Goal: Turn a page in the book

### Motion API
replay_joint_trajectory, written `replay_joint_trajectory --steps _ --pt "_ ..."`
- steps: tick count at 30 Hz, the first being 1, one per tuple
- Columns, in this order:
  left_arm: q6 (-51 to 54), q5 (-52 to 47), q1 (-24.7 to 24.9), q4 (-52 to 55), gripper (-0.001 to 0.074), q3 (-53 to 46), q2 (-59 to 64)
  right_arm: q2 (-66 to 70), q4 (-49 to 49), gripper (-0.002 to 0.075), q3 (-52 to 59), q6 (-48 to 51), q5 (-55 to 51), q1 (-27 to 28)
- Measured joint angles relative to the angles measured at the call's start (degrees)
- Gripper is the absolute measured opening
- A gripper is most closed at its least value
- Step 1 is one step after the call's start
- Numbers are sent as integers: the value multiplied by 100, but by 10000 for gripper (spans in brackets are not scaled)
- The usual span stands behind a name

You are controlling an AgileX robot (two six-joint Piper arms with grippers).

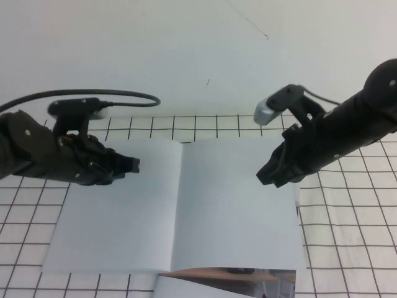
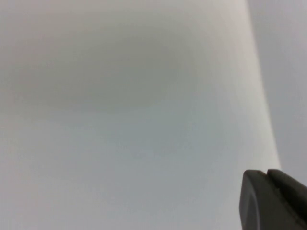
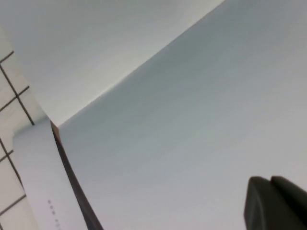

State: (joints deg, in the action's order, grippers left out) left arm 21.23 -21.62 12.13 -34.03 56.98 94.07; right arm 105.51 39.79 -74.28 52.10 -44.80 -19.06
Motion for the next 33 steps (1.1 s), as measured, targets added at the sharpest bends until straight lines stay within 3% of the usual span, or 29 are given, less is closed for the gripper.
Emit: replay_joint_trajectory --steps 4,12,15,21,33 --pt "0 -301 0 137 -3 0 -796 -692 -1036 0 -112 -653 -161 0" --pt "0 -1158 0 474 -3 -38 -2543 -2016 -4146 0 -126 -2669 -1091 0" --pt "0 -1413 0 527 -3 -157 -3113 -2498 -4795 0 -31 -3257 -1379 0" --pt "0 -1220 0 574 -3 -1106 -4470 -3474 -5140 0 723 -3921 -1274 0" --pt "-4 -807 0 630 -3 -3041 -7006 -5628 -5155 0 3165 -4185 89 0"
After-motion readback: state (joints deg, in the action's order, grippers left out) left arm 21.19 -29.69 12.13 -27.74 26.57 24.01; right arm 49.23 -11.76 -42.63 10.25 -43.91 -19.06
